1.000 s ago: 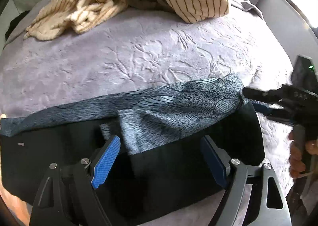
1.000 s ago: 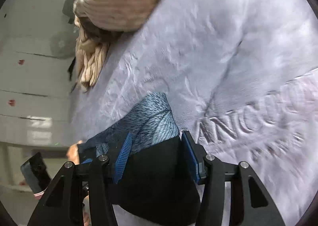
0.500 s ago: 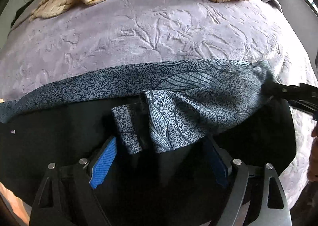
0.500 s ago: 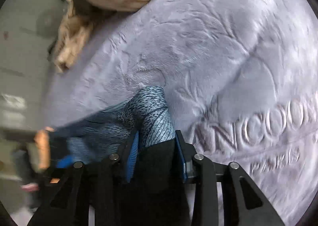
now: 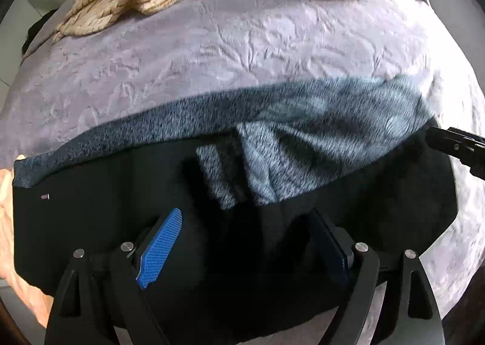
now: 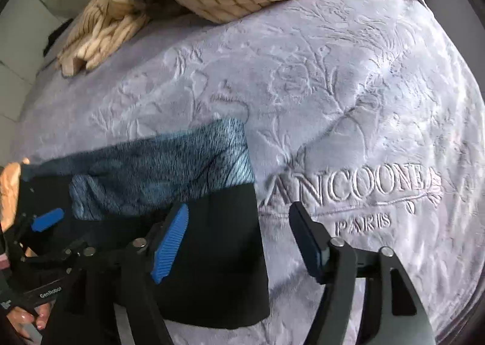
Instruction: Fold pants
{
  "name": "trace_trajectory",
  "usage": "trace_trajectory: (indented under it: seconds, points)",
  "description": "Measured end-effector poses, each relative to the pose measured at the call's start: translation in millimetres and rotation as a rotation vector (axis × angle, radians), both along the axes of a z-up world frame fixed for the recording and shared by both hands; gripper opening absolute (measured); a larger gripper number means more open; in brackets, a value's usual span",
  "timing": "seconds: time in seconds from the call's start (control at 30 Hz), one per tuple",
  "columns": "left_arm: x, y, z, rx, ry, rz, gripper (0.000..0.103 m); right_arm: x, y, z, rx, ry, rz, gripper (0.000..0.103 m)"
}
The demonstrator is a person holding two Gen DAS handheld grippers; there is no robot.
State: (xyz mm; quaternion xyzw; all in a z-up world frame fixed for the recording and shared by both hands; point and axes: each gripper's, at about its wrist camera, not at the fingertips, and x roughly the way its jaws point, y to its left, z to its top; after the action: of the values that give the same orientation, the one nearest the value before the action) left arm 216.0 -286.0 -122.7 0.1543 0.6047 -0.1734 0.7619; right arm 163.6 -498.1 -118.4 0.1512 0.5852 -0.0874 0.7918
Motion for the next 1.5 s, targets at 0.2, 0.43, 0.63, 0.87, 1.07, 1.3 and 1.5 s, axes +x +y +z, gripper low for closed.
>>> trace_trajectory:
  seconds: [0.2, 0.43, 0.63, 0.87, 1.07, 1.3, 1.5]
  points:
    - [-10, 5, 5, 0.014, -0.006, 0.000, 0.087, -3, 9, -2, 0.004, 0.028, 0.014, 0.074]
    - [-27, 9, 29, 0.033, -0.017, 0.000, 0.087, -15, 21, 23, -0.008, 0.013, 0.043, 0.079]
    - [-43, 18, 48, 0.035, -0.018, 0.029, 0.087, -30, 29, 41, 0.066, 0.014, 0.041, 0.081]
    - [-68, 29, 60, 0.050, 0.009, 0.091, 0.087, -47, 56, 50, 0.068, 0.055, 0.128, 0.082]
    - [-92, 53, 63, 0.067, 0.016, 0.186, 0.087, -53, 89, 44, 0.098, 0.085, 0.239, 0.082]
    - [-100, 108, 74, 0.068, -0.001, 0.325, 0.087, -46, 131, 41, 0.084, 0.103, 0.357, 0.082]
    - [-90, 159, 72, 0.047, 0.005, 0.380, 0.087, -30, 175, 44, 0.059, 0.110, 0.401, 0.082]
